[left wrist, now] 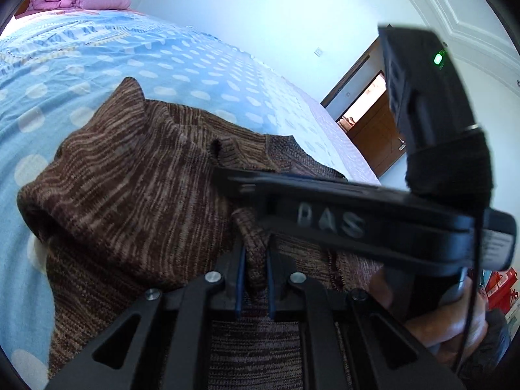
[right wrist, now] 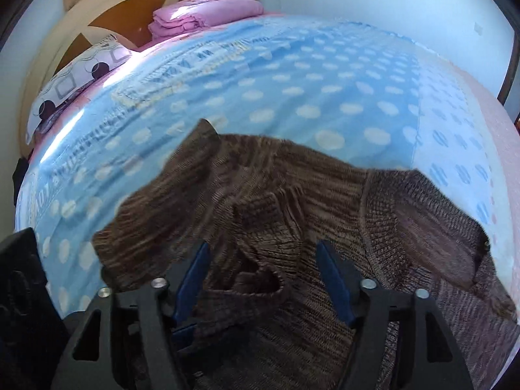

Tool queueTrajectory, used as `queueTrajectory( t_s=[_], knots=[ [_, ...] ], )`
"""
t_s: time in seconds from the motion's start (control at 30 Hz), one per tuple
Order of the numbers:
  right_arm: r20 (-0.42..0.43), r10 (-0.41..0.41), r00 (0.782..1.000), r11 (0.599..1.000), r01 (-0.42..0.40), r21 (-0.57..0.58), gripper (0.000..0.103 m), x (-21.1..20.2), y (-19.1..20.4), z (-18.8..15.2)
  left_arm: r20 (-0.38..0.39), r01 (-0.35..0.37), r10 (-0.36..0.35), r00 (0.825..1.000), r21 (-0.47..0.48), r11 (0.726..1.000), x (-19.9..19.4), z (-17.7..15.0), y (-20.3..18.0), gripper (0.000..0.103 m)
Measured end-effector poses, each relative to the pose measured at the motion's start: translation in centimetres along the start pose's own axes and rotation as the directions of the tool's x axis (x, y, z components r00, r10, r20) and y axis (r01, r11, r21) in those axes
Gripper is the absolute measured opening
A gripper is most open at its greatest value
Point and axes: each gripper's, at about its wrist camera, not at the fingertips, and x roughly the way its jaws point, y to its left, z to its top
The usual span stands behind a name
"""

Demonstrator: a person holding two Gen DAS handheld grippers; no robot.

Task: Fold small clothes
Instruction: 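Fold the held sleeve across the sweater body with the left tool, release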

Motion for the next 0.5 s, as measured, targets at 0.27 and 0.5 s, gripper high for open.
queueTrajectory(
  t_s=[0.27, 0.5],
  knots=[
    [0.210, 0.159, 0.965, 0.924, -0.220, 0.312, 0.005, -4.2, -5.0, -3.0, -0.012, -0.086, 0.087, 0.996, 0.103, 0.991, 0.4, 0.8, -2.3, 0.011],
    [0.352, 0.213, 0.911, 0.837, -0.356, 0.415, 0.005, -9.0, -8.3, -4.8, 0.063, -0.083, 0.066, 0.996, 0.308, 0.948, -1.7, 0.1, -8.8, 0.011]
  ],
)
